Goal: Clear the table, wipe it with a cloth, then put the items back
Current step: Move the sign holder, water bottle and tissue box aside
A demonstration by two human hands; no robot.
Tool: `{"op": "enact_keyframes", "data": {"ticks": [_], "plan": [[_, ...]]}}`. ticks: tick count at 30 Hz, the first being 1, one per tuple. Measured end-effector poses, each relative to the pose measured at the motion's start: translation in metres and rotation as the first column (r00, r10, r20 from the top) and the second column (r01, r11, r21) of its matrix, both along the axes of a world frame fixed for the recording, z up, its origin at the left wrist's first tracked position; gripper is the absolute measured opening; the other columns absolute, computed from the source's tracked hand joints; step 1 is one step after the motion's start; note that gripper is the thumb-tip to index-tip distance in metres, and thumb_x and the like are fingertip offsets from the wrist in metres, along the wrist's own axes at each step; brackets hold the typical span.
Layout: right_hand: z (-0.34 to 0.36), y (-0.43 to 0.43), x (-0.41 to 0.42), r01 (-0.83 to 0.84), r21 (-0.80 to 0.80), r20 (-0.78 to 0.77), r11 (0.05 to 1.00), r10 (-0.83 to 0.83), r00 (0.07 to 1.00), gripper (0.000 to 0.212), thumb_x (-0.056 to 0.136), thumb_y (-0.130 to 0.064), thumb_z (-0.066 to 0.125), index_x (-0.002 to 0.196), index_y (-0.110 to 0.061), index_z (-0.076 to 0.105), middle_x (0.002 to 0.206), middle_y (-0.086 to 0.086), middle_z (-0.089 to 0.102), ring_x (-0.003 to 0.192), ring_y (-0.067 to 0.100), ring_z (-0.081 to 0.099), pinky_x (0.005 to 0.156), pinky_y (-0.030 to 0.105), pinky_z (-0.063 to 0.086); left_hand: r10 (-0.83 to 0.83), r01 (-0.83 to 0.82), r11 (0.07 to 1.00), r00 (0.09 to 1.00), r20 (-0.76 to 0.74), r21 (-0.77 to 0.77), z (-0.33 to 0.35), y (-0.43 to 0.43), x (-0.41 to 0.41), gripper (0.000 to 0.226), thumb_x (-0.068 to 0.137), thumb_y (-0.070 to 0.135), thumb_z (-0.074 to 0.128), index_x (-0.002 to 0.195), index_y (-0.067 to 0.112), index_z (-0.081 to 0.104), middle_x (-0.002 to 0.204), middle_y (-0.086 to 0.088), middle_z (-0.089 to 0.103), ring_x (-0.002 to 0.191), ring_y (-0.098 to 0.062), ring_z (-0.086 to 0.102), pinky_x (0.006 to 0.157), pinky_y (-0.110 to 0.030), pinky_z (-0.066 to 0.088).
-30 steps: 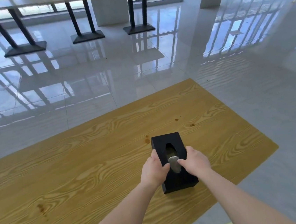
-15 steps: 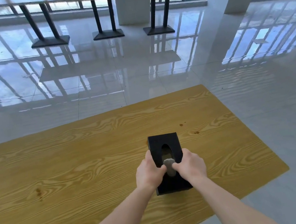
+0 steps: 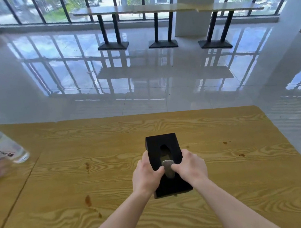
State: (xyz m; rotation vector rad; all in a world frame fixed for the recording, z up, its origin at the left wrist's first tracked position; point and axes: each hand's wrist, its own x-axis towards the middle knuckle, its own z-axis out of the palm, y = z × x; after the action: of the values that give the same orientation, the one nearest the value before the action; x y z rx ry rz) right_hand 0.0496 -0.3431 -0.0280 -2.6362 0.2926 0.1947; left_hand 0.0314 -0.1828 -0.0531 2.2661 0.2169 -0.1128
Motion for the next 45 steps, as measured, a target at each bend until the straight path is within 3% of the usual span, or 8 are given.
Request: {"op": "enact_keyframes", "data": {"ticks": [6, 15, 26, 31, 34, 36, 40, 45], "plan": [[0.009, 0.077, 0.008, -0.141, 0.039, 0.017, 0.989, 0.141, 0.990, 0.033, 0.075, -0.042, 0.069, 0.097, -0.022, 0.057, 0.077, -0.007, 0.063, 0.069, 0.015, 0.062, 0.055, 0.031, 0.052, 0.133, -0.134, 0.991, 0.991, 0.019, 0.014, 0.009, 0.074, -0.012, 0.066, 0.071, 0.059, 0.060, 0.132, 0.045, 0.042, 0.106, 0.015, 0.064, 0.089, -0.007, 0.064, 0.076, -0.035, 0.059], [0.020, 0.204, 0.017, -0.271, 0.043, 0.052, 0.961, 0.269, 0.962, 0.027, 0.074, -0.039, 0.070, 0.095, -0.025, 0.058, 0.075, -0.010, 0.064, 0.065, 0.011, 0.061, 0.054, 0.027, 0.050, 0.276, -0.277, 0.961, 0.959, 0.060, 0.019, 0.010, 0.193, -0.022, 0.073, 0.075, 0.052, 0.068, 0.139, 0.040, 0.036, 0.110, 0.009, 0.059, 0.090, -0.009, 0.062, 0.075, -0.034, 0.058], [0.020, 0.355, 0.034, -0.337, 0.030, 0.039, 0.941, 0.336, 0.941, 0.027, 0.074, -0.041, 0.070, 0.089, -0.023, 0.056, 0.073, -0.007, 0.063, 0.064, 0.013, 0.060, 0.050, 0.029, 0.046, 0.359, -0.359, 0.933, 0.933, -0.001, 0.031, 0.013, 0.339, -0.014, 0.076, 0.078, 0.049, 0.070, 0.144, 0.036, 0.034, 0.111, 0.004, 0.057, 0.093, -0.015, 0.061, 0.075, -0.030, 0.052], [0.022, 0.396, 0.064, -0.401, 0.011, 0.047, 0.916, 0.401, 0.915, 0.029, 0.075, -0.044, 0.071, 0.092, -0.024, 0.058, 0.074, -0.008, 0.063, 0.063, 0.012, 0.060, 0.048, 0.026, 0.041, 0.408, -0.408, 0.913, 0.913, 0.009, 0.021, 0.021, 0.373, 0.006, 0.072, 0.073, 0.050, 0.069, 0.137, 0.037, 0.039, 0.107, 0.008, 0.061, 0.090, -0.013, 0.063, 0.077, -0.037, 0.058], [0.020, 0.412, 0.087, -0.422, 0.006, 0.053, 0.906, 0.421, 0.905, 0.029, 0.077, -0.044, 0.071, 0.094, -0.025, 0.059, 0.075, -0.009, 0.064, 0.064, 0.011, 0.060, 0.048, 0.025, 0.041, 0.423, -0.422, 0.906, 0.906, -0.002, 0.026, 0.024, 0.386, 0.025, 0.070, 0.081, 0.043, 0.072, 0.141, 0.032, 0.037, 0.115, 0.003, 0.059, 0.093, -0.012, 0.057, 0.078, -0.028, 0.051], [0.018, 0.421, 0.104, -0.440, 0.005, 0.052, 0.898, 0.439, 0.897, 0.029, 0.077, -0.044, 0.071, 0.095, -0.025, 0.059, 0.075, -0.009, 0.064, 0.064, 0.012, 0.061, 0.049, 0.026, 0.044, 0.441, -0.440, 0.897, 0.897, -0.018, 0.036, 0.025, 0.391, 0.039, 0.070, 0.084, 0.039, 0.072, 0.143, 0.028, 0.036, 0.117, -0.001, 0.058, 0.094, -0.013, 0.053, 0.078, -0.027, 0.046], [0.010, 0.440, 0.144, -0.480, -0.001, 0.057, 0.877, 0.480, 0.876, 0.032, 0.073, -0.048, 0.070, 0.093, -0.026, 0.059, 0.073, -0.008, 0.064, 0.065, 0.015, 0.062, 0.055, 0.031, 0.052, 0.484, -0.482, 0.874, 0.875, -0.030, 0.052, 0.027, 0.401, 0.071, 0.072, 0.084, 0.040, 0.069, 0.145, 0.027, 0.033, 0.114, -0.001, 0.060, 0.097, -0.020, 0.063, 0.082, -0.039, 0.057], [0.005, 0.466, 0.192, -0.494, -0.015, 0.062, 0.869, 0.494, 0.867, 0.032, 0.070, -0.047, 0.070, 0.090, -0.025, 0.059, 0.073, -0.007, 0.064, 0.066, 0.018, 0.063, 0.059, 0.033, 0.055, 0.505, -0.501, 0.862, 0.861, -0.055, 0.081, 0.028, 0.419, 0.118, 0.077, 0.090, 0.035, 0.065, 0.152, 0.019, 0.022, 0.128, -0.008, 0.057, 0.111, -0.025, 0.060, 0.091, -0.040, 0.054]]}}
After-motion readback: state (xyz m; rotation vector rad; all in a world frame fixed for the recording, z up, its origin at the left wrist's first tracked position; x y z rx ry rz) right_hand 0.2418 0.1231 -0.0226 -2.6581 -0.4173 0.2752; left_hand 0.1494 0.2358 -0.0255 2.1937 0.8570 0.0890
